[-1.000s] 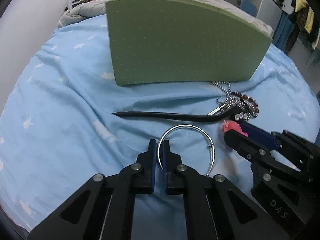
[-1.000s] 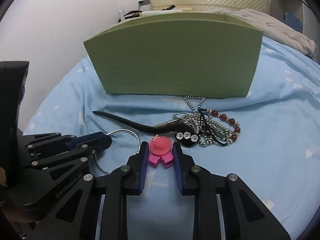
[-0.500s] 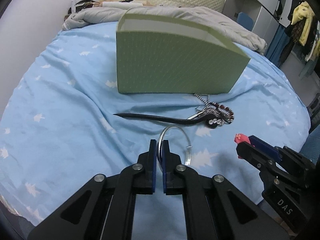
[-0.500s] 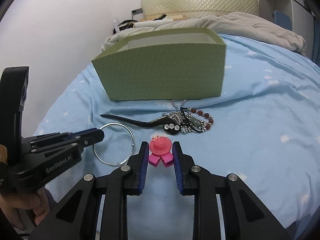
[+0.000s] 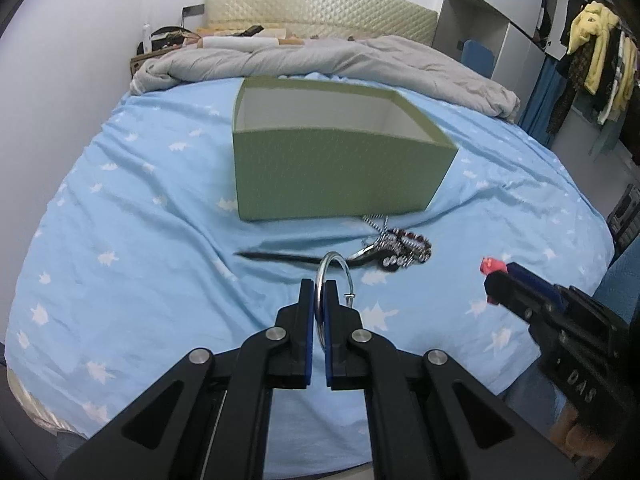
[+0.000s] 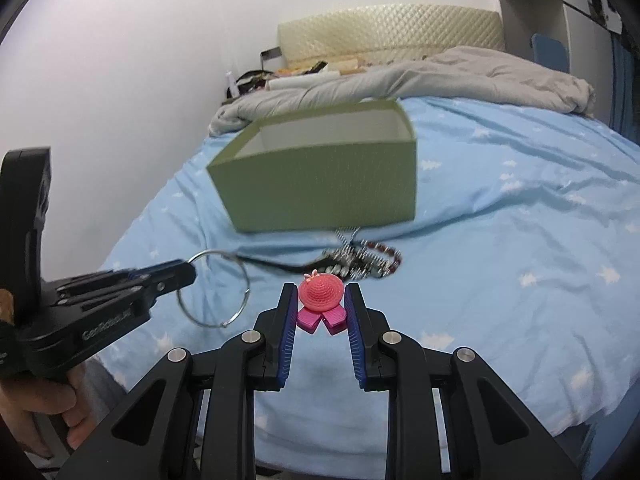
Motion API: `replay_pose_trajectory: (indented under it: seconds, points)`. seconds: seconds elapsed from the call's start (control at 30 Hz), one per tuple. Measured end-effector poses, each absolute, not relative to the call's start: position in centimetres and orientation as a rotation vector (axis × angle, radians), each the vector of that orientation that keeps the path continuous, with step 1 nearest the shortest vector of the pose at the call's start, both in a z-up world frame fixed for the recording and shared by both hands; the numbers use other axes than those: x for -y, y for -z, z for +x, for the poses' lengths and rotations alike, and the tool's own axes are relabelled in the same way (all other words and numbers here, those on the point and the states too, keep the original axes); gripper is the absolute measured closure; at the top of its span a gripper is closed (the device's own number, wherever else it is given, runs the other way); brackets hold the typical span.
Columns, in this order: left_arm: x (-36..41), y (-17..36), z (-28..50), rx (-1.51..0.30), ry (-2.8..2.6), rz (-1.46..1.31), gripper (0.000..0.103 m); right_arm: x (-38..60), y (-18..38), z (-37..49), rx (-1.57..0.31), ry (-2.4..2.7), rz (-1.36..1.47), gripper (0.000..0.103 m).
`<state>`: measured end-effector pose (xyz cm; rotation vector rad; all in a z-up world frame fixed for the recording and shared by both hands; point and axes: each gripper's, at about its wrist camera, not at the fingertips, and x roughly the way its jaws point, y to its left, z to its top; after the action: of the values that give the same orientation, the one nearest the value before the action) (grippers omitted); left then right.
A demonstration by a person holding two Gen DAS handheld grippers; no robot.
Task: Organize jewelry
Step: 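Carry the hoop and pink charm into the green box while both tools open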
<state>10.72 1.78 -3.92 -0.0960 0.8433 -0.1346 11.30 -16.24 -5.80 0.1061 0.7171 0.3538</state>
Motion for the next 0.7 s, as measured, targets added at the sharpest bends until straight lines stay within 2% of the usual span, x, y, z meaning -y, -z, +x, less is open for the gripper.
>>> replay_pose_trajectory:
  seconds: [0.4,0.7]
  points:
    - [-1.6,-2.4,12.6,-0.754,0.178,-0.077,0.100,16.9,0.3,13.9,-0.663,-0.352,0.117,0.081]
    - [-2.2,-5.7,17.3,-0.700,0.187,-0.079,0.100,16.1,-3.7,17.5,-0.612,-0.363,0.069,0.081]
